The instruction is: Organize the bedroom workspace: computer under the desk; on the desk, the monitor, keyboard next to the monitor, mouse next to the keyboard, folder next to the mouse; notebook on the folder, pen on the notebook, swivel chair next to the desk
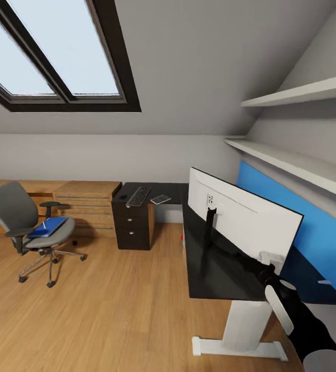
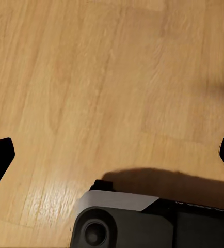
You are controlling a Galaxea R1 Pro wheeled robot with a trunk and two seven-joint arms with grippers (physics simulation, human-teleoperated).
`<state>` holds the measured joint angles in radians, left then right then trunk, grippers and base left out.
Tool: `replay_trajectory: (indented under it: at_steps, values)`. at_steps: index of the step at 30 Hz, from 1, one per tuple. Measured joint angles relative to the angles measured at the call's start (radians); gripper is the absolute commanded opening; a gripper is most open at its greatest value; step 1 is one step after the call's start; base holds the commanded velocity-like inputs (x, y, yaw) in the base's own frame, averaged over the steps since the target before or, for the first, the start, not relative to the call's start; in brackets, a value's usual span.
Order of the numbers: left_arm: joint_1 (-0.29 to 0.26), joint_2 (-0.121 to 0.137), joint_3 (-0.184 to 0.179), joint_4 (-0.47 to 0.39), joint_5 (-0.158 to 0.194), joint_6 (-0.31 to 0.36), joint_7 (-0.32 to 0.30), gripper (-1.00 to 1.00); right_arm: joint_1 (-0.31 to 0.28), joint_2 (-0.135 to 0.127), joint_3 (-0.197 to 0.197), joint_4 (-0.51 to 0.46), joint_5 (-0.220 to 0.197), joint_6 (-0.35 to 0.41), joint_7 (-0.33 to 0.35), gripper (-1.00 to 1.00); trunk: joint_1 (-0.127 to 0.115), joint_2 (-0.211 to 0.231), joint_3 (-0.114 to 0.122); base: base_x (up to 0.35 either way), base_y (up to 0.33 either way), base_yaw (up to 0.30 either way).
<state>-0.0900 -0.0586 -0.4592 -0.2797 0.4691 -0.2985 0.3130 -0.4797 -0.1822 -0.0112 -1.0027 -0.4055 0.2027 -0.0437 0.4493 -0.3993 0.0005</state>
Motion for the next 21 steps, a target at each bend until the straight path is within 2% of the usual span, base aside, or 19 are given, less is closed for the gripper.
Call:
replay_trajectory:
  at_steps: [9, 14, 21]
  values:
    - [0.000, 0.000, 0.000, 0.000, 0.000, 0.000, 0.001, 1.00, 0.000, -0.001, -0.001, -0.001, 0.000, 0.000, 0.001, 1.00, 0.000, 0.000, 0.000, 0.186, -0.173, 0.000]
    - [0.000, 0.001, 0.001, 0.000, 0.000, 0.000, 0.001, 1.00, 0.000, -0.001, 0.000, -0.001, 0.000, 0.000, 0.001, 1.00, 0.000, 0.000, 0.000, 0.150, -0.046, 0.000]
    - [0.000, 0.001, 0.001, 0.000, 0.000, 0.000, 0.001, 1.00, 0.001, -0.001, -0.002, -0.001, 0.000, 0.000, 0.000, 1.00, 0.000, 0.000, 0.000, 0.275, -0.011, 0.000]
